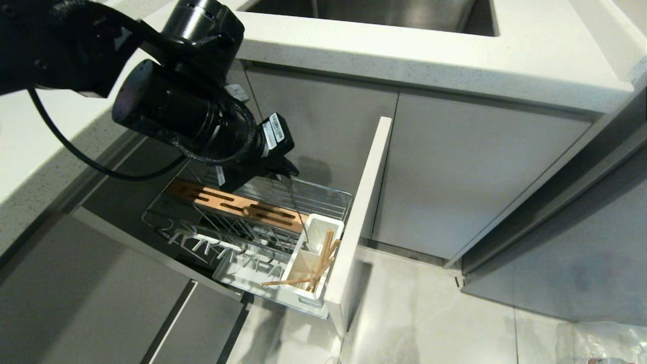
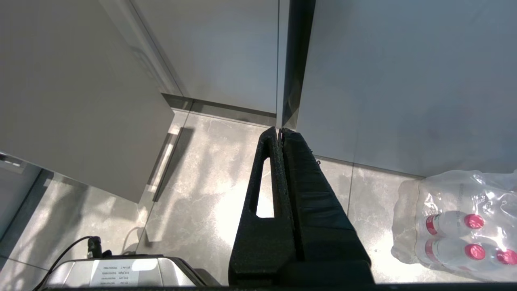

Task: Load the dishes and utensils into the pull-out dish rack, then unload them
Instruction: Take the spoon out of the cupboard

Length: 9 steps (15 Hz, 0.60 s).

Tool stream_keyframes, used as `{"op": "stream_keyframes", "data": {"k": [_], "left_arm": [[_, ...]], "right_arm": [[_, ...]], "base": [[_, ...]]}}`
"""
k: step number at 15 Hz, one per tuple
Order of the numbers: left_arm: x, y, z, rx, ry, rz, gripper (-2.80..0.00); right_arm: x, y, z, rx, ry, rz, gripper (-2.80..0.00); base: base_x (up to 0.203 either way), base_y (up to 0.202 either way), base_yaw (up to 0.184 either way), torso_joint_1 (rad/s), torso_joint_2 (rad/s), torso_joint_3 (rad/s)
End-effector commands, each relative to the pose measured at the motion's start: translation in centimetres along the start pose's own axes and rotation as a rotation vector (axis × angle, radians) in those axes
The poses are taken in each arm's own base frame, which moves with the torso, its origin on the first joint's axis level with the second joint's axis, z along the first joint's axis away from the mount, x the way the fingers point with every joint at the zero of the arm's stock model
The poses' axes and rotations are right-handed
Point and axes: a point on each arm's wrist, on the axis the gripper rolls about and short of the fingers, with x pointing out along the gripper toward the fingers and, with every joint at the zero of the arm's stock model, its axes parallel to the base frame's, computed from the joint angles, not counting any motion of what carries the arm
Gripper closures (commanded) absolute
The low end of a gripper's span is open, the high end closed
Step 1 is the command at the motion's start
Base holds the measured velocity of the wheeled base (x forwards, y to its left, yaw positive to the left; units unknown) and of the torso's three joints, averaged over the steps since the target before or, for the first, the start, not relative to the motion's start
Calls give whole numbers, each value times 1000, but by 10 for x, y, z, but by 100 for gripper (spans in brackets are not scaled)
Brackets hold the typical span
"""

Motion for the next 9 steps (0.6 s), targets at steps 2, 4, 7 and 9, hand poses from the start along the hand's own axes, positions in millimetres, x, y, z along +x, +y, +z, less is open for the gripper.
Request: {"op": "stream_keyframes", "data": {"k": [2, 4, 7, 9], "left_arm": [[-25, -2, -2, 2, -31, -40, 0], [-48, -3, -4, 7, -62, -80, 0], [-88, -3, -9, 16, -121, -149, 0], [-118, 0, -14, 24, -167, -200, 0]], "right_arm": [[0, 0, 0, 1, 1, 0, 0], [0, 0, 0, 1, 1, 0, 0], [0, 0, 0, 1, 1, 0, 0], [0, 0, 0, 1, 1, 0, 0]], "base": [[0, 0, 0, 0, 0, 0], [0, 0, 0, 0, 0, 0], [0, 0, 0, 0, 0, 0], [0, 0, 0, 0, 0, 0]]}}
